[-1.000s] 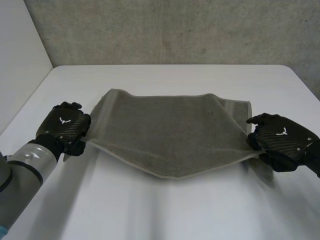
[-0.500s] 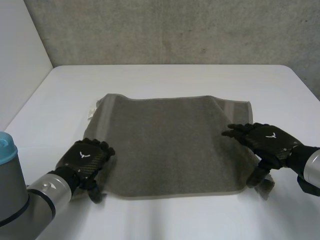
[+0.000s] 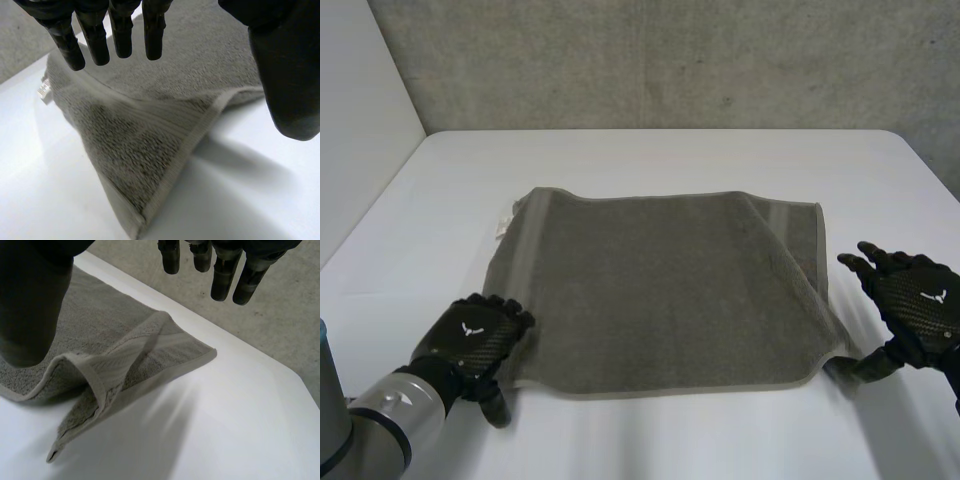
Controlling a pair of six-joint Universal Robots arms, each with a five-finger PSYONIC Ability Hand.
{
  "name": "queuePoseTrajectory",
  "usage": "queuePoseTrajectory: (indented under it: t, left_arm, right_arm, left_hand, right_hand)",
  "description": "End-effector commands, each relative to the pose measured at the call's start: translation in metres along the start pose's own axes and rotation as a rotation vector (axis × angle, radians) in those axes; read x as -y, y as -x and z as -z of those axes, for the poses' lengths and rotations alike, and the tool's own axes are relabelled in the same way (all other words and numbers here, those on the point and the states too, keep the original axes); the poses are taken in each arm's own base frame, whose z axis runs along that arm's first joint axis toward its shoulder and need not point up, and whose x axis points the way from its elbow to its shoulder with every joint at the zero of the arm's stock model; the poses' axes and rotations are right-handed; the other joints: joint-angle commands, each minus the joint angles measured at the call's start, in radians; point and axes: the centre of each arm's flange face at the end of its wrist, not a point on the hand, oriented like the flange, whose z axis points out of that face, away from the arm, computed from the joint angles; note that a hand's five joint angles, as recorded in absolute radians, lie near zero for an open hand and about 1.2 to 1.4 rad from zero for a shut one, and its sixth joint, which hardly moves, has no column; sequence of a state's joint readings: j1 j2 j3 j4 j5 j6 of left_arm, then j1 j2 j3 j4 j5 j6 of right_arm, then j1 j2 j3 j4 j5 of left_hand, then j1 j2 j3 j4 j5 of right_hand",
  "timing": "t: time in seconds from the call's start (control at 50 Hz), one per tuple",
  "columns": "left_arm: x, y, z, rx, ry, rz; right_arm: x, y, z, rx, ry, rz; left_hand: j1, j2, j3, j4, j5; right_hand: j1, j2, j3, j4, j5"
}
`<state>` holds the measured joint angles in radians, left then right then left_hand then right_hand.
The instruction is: Fold the towel.
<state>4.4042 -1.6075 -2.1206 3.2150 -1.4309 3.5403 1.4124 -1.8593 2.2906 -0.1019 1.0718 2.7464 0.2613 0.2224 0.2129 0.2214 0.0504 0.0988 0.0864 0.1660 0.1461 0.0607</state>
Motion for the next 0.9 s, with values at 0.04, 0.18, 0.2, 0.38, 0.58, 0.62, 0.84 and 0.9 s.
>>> queuePoseTrajectory:
  t: [0.04,0.18,0.2,0.38,0.58,0.62,0.84,0.9]
  left_arm:
    - [-0.011,-0.002,-0.004,0.021,0.023,0.0]
    - [-0.015,0.0,-0.017,0.103,0.009,-0.016]
    - [-0.015,0.0,-0.017,0.103,0.009,-0.016]
    - [-0.018,-0.002,-0.035,0.142,-0.005,-0.031]
    - [-0.026,-0.003,-0.055,0.137,0.028,-0.034]
    - [-0.025,-0.002,-0.057,0.15,0.027,-0.035]
    - [0.01,0.017,-0.054,0.235,-0.101,-0.016]
    - [0.021,0.022,-0.046,0.251,-0.141,-0.012]
  right_arm:
    - [-0.012,-0.005,-0.002,-0.021,0.031,-0.026]
    - [-0.023,-0.006,-0.01,-0.017,0.058,-0.039]
    - [-0.023,-0.006,-0.01,-0.017,0.058,-0.039]
    - [-0.038,-0.006,-0.022,0.007,0.097,-0.067]
    - [-0.055,-0.006,-0.035,0.04,0.172,-0.122]
    - [-0.055,-0.007,-0.037,0.049,0.17,-0.127]
    - [-0.014,-0.034,-0.056,0.055,0.023,-0.099]
    - [-0.005,-0.033,-0.055,0.095,0.013,-0.099]
  left_hand:
    - [-0.104,-0.065,-0.038,-0.047,-0.05]
    - [-0.101,-0.062,-0.038,-0.047,-0.05]
    - [-0.101,-0.062,-0.038,-0.047,-0.05]
    - [-0.101,-0.062,-0.038,-0.047,-0.05]
    - [-0.066,-0.027,-0.038,-0.047,-0.029]
    - [0.078,0.117,-0.038,-0.047,0.115]
    - [1.135,1.174,-0.038,-0.047,1.171]
    - [1.135,1.174,-0.038,-0.047,1.171]
  right_hand:
    - [-0.099,-0.086,0.009,0.028,-0.061]
    - [-0.099,-0.086,0.009,0.028,-0.061]
    - [-0.099,-0.086,0.009,0.028,-0.061]
    - [-0.064,-0.051,0.009,0.028,-0.061]
    - [0.359,0.371,0.009,0.028,0.223]
    - [0.609,0.621,0.009,0.028,0.472]
    - [1.297,1.31,0.009,0.028,1.161]
    - [1.297,1.31,0.009,0.028,1.161]
